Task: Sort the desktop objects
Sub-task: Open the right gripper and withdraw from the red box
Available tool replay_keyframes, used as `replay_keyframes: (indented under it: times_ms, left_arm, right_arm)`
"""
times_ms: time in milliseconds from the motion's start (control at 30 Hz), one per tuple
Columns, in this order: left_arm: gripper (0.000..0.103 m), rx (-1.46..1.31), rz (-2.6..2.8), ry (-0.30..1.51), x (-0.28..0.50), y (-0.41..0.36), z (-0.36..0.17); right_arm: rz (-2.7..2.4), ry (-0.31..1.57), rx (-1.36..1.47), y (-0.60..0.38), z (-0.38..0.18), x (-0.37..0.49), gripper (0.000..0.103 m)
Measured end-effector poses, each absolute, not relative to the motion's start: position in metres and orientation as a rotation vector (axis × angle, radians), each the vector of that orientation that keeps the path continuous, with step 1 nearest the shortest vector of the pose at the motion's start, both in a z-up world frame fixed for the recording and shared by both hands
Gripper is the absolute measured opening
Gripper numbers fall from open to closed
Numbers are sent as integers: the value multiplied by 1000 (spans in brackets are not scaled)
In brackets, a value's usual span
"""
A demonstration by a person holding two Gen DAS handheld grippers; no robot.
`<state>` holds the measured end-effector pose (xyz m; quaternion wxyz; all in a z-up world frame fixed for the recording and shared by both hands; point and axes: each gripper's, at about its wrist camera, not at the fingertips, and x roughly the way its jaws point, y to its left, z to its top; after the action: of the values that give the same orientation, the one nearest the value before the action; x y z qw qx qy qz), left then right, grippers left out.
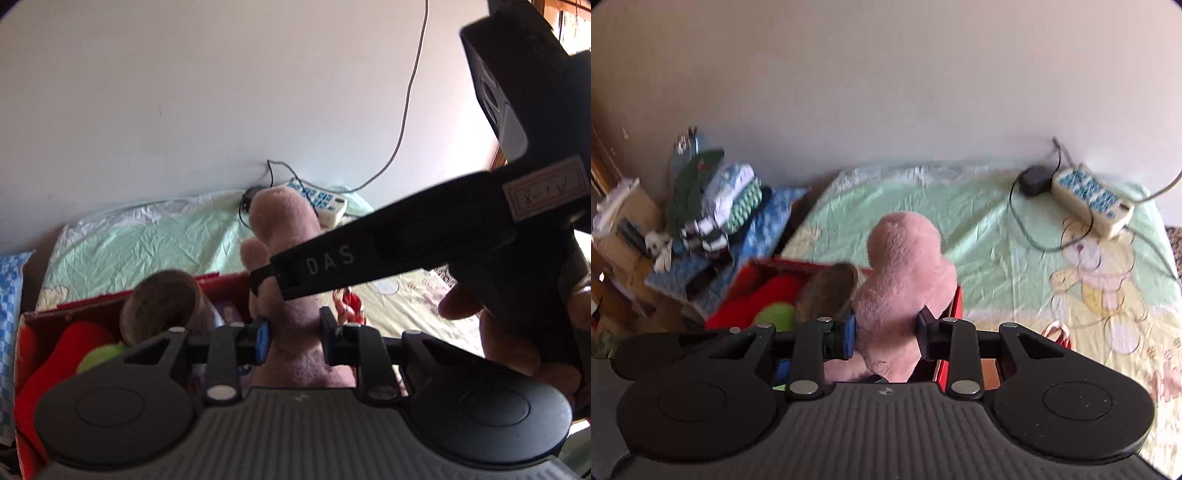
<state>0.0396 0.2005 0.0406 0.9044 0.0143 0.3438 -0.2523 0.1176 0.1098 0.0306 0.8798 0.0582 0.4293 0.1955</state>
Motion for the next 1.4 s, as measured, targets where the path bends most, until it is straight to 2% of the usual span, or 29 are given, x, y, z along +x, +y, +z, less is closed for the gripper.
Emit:
replay_keyframes:
  times_ms: [100, 367, 433, 533, 667, 767, 800, 833, 900, 933, 1067, 1133, 1233, 1367, 1400]
  left_arm:
    - [21, 45, -531, 764, 50, 201, 17]
    - [23, 84, -523, 820, 59, 191, -11]
    - [25, 83, -514, 831, 64, 193, -17]
    - [36, 20, -504, 869, 78, 205, -30]
    - [36, 21, -501, 855, 77, 211, -33]
    - [38, 49, -498, 834, 72, 210, -31]
    - [41, 51, -499, 822, 69, 211, -28]
    - [44, 52, -496, 807, 66, 213, -24]
    - [55, 57, -481, 776, 60, 217, -15]
    - [58, 61, -471, 760, 57, 220, -10]
    - [56, 70, -432, 697, 42, 232, 8]
    - [46, 62, -430, 663, 34, 236, 20]
    - [41, 71, -452, 619, 18, 227, 35]
    - [39, 93, -564, 646, -7, 183, 34]
    - [39, 108, -586, 665, -10, 168, 25]
  right_arm:
    - [425, 1002, 146, 113, 3, 127, 33]
    - [340, 1091, 47, 132, -23, 141, 31]
    - [336, 1091, 8, 138, -26, 142, 31]
    - [332, 1089, -51, 147, -30, 144, 29]
    - [328, 1073, -118, 156, -34, 144, 36]
    - [332, 1010, -85, 146, -23, 140, 38]
    - [332, 985, -69, 141, -17, 138, 48]
    - [333, 960, -52, 137, -11, 136, 51]
    - [331, 902, -18, 127, 4, 130, 61]
    - [326, 868, 0, 120, 13, 127, 62]
    - [326, 777, 107, 79, 38, 118, 61]
    - [305, 776, 153, 56, 34, 115, 61]
    - [267, 778, 217, 22, 26, 109, 59]
    - [278, 845, 267, -8, 0, 106, 42]
    - [286, 870, 277, -14, -9, 106, 41]
